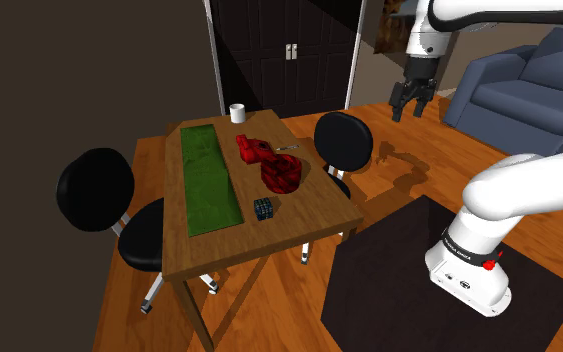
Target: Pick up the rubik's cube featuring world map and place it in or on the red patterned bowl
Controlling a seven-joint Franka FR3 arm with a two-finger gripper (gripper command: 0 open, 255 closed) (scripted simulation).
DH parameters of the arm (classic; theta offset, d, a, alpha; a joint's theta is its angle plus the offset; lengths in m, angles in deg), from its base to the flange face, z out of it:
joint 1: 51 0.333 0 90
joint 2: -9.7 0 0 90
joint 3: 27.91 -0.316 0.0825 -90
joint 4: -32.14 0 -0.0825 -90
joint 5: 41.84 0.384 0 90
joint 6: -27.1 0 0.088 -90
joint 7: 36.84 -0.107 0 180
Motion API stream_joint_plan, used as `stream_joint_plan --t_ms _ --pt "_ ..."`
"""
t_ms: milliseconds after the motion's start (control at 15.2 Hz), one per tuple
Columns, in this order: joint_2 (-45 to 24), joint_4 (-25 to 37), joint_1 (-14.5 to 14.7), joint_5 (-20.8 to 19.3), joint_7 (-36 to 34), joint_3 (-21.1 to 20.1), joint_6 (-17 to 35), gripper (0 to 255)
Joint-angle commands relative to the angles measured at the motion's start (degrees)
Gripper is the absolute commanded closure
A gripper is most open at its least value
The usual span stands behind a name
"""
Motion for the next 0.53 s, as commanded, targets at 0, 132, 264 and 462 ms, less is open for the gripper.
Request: stream_joint_plan --t_ms 0,132,264,462 --pt "0.0 0.0 0.0 0.0 0.0 0.0 0.0 0" --pt "-1.8 -1.4 0.7 1.3 -1.4 -1.9 3.6 0" --pt "-4.0 -2.6 1.3 2.4 -2.7 -3.7 7.2 0" --pt "-7.9 -3.6 2.3 4.0 -4.7 -6.5 12.8 0"
